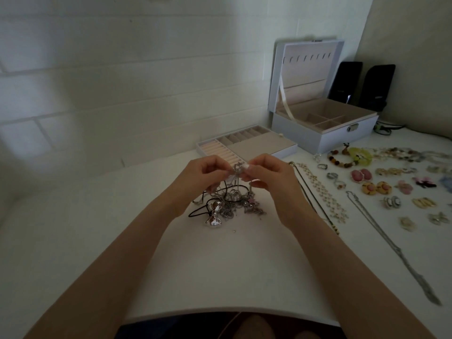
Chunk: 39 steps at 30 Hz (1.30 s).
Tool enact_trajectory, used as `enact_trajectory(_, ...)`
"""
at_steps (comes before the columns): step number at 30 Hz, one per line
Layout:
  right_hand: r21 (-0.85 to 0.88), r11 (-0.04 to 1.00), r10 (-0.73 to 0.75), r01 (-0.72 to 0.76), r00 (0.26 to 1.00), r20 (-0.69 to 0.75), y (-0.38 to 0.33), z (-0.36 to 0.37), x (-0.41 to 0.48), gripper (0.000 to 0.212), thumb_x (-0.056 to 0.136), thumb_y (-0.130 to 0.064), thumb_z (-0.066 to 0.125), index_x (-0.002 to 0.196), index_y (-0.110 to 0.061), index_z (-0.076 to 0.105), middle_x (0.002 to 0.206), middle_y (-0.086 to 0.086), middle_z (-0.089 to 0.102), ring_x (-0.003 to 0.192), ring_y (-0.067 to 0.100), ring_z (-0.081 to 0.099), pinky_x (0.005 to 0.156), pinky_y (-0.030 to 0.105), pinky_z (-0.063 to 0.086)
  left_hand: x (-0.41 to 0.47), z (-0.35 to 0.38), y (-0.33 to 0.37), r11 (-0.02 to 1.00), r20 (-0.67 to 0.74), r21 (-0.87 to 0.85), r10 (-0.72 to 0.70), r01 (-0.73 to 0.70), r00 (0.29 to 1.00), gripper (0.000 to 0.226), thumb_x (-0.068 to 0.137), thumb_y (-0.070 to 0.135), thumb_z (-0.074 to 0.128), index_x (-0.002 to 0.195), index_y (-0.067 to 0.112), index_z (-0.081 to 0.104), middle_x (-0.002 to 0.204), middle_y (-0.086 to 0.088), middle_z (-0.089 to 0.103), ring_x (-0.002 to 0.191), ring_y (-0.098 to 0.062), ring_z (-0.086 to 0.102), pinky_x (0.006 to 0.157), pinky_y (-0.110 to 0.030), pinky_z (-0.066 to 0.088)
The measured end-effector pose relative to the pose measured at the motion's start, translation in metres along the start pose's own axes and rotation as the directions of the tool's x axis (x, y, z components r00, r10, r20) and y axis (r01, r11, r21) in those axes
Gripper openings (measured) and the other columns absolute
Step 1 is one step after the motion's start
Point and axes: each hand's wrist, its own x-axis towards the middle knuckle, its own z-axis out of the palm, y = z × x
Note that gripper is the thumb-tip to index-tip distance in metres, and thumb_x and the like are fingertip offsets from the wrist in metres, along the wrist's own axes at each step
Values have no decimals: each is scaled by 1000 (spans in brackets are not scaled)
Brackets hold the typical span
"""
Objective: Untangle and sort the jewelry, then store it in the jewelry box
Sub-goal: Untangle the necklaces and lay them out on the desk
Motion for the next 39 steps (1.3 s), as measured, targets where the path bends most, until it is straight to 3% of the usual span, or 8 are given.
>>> enact_trajectory(11,201,978,59,-53,998,-26,0,-3,3,14,88,0,56,78,-8,53,72,8,69,69,22,64,63,25,53,0,0,1,996,-35,91,7,-4,999,27,88,-5,43,79,9,65,48,13,47,51,-7,35,53,-17,33)
enact_trajectory(17,220,974,40,-49,998,44,1,-4,3,17,89,5,54,92,-10,61,85,10,71,74,19,68,68,27,55,-3,2,4,1000,81,14,-21,20,996,26,93,-2,35,83,6,57,64,5,65,47,-9,43,50,-20,35)
enact_trajectory(22,246,967,44,-65,995,90,1,-6,3,22,87,8,54,97,-9,66,86,7,68,68,10,65,63,20,51,-4,3,4,999,150,-25,-30,34,988,24,95,-1,30,84,8,49,86,-18,72,46,-14,38,45,-20,32)
enact_trajectory(26,189,981,42,-51,998,48,2,-7,3,24,82,8,61,93,-12,67,77,0,67,68,11,62,66,20,52,-3,2,5,999,115,5,-33,32,993,23,95,1,32,83,10,49,67,-11,68,42,-12,29,41,-18,22)
enact_trajectory(29,181,983,39,-41,999,17,2,-7,4,25,80,9,62,91,-13,67,74,-2,65,65,12,60,65,21,51,-1,1,2,1000,54,18,-17,16,998,23,97,3,35,85,7,55,51,2,54,42,-7,31,42,-15,24)
enact_trajectory(33,137,991,1,1,1000,-12,5,-6,5,23,82,9,62,92,-11,68,73,-2,64,61,10,57,61,22,48,0,1,0,996,-24,85,-6,8,1000,14,93,19,56,82,11,61,52,14,48,48,-2,35,49,-14,28)
enact_trajectory(37,33,997,-62,64,997,-34,6,-6,4,28,80,11,61,93,-13,68,82,-1,69,75,7,63,69,19,51,3,-2,-7,990,-93,141,11,2,996,17,79,28,73,77,13,66,66,-4,56,61,-12,45,60,-21,35)
enact_trajectory(39,-199,975,-117,101,990,-75,9,-4,4,30,79,10,62,91,-17,67,88,-2,70,77,3,63,70,14,50,4,-4,-10,987,-183,160,2,27,983,19,81,29,72,77,10,66,66,-4,57,55,-7,43,55,-17,33)
